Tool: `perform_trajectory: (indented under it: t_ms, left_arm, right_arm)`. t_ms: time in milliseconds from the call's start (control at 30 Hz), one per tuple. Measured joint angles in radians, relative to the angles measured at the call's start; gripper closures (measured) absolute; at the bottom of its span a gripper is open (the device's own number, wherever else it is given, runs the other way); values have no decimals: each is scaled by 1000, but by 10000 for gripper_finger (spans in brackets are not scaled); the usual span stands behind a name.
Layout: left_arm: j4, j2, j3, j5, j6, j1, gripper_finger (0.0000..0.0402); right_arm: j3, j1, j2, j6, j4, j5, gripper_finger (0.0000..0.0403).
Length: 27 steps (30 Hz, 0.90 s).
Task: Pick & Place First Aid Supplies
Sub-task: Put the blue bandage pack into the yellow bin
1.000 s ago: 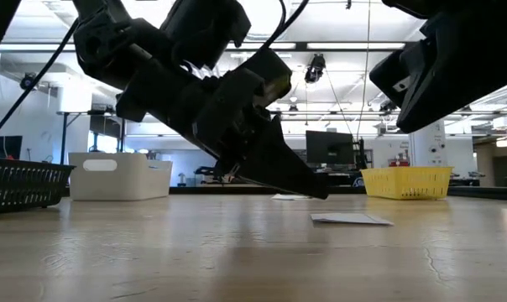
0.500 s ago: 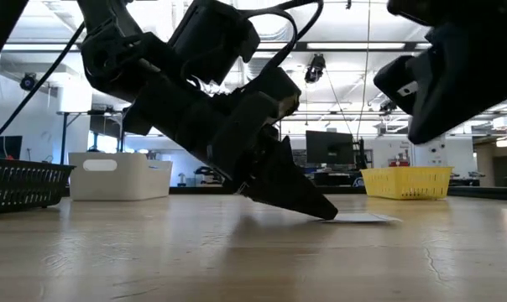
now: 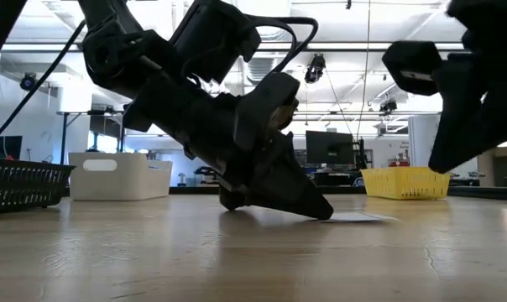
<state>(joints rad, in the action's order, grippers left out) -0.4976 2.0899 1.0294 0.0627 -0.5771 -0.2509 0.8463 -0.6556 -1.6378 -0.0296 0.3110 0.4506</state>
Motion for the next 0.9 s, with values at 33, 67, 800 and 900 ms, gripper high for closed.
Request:
perform_trajectory:
  t_ms: [33,67,800,900]
  left_arm:
    - [0,0,0,1,-13,0,401]
    - [0,0,0,2,-20,0,401]
    - [11,2,-2,-60,-30,1,401]
    - [12,2,-2,-65,-44,1,401]
  right_arm:
    - [0,-1,-7,-43,0,14,394]
    - [0,-1,-18,-88,5,20,394]
    - [45,38,-139,-209,-3,24,352]
    - [43,42,-139,-228,-4,24,324]
